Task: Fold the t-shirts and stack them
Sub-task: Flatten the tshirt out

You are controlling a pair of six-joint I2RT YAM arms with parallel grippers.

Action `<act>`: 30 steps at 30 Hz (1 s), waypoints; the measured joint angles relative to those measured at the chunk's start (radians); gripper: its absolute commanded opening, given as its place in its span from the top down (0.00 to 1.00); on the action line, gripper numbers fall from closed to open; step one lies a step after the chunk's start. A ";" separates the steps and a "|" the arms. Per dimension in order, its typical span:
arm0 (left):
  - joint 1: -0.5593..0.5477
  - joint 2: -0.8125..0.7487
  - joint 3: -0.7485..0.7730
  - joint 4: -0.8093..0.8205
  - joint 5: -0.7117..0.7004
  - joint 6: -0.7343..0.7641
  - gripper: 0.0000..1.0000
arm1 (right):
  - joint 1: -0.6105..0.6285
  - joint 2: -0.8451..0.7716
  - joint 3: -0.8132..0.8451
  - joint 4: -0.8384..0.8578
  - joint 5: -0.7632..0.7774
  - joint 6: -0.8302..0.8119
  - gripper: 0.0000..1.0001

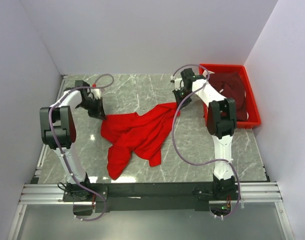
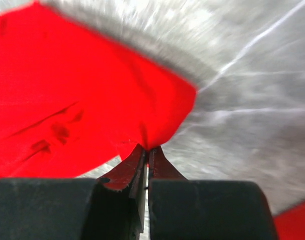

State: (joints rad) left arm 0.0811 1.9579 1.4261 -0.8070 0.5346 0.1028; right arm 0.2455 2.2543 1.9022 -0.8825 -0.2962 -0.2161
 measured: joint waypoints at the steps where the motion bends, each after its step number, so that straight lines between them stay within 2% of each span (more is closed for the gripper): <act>1: 0.007 -0.005 0.019 0.009 -0.001 0.000 1.00 | -0.008 -0.001 0.025 -0.008 -0.006 -0.007 1.00; 7: 0.061 -0.098 0.097 0.030 -0.011 0.024 1.00 | -0.055 -0.055 0.124 -0.045 -0.014 -0.055 1.00; 11: 0.073 -0.221 0.100 0.037 -0.007 0.107 1.00 | -0.065 -0.152 0.134 -0.092 -0.027 -0.115 1.00; 15: 0.072 -0.434 -0.010 0.017 0.018 0.329 1.00 | -0.064 -0.336 -0.047 -0.124 -0.041 -0.204 1.00; 17: 0.072 -0.554 -0.119 -0.039 0.022 0.470 0.96 | -0.062 -0.424 -0.183 -0.156 -0.042 -0.255 1.00; 19: 0.071 -0.627 -0.235 -0.079 0.018 0.595 0.87 | -0.058 -0.465 -0.297 -0.197 -0.041 -0.302 1.00; 20: 0.071 -0.646 -0.303 -0.100 0.012 0.651 0.82 | -0.052 -0.468 -0.349 -0.207 -0.040 -0.321 0.98; 21: 0.070 -0.649 -0.364 -0.123 -0.001 0.696 0.75 | -0.048 -0.465 -0.389 -0.215 -0.037 -0.334 0.76; 22: 0.070 -0.642 -0.411 -0.138 -0.014 0.728 0.60 | -0.041 -0.451 -0.442 -0.227 -0.034 -0.347 0.67; 24: 0.073 -0.620 -0.488 -0.165 -0.041 0.777 0.50 | -0.027 -0.424 -0.501 -0.252 -0.027 -0.364 0.50; 25: 0.079 -0.617 -0.510 -0.180 -0.050 0.789 0.36 | -0.021 -0.416 -0.523 -0.260 -0.025 -0.370 0.40; 30: 0.131 -0.627 -0.471 -0.209 -0.050 0.793 0.35 | -0.008 -0.447 -0.546 -0.260 -0.016 -0.377 0.37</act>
State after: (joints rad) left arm 0.2119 1.3312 0.9550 -1.0164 0.4843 0.8959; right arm 0.2371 1.8072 1.3563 -1.1427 -0.3126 -0.5926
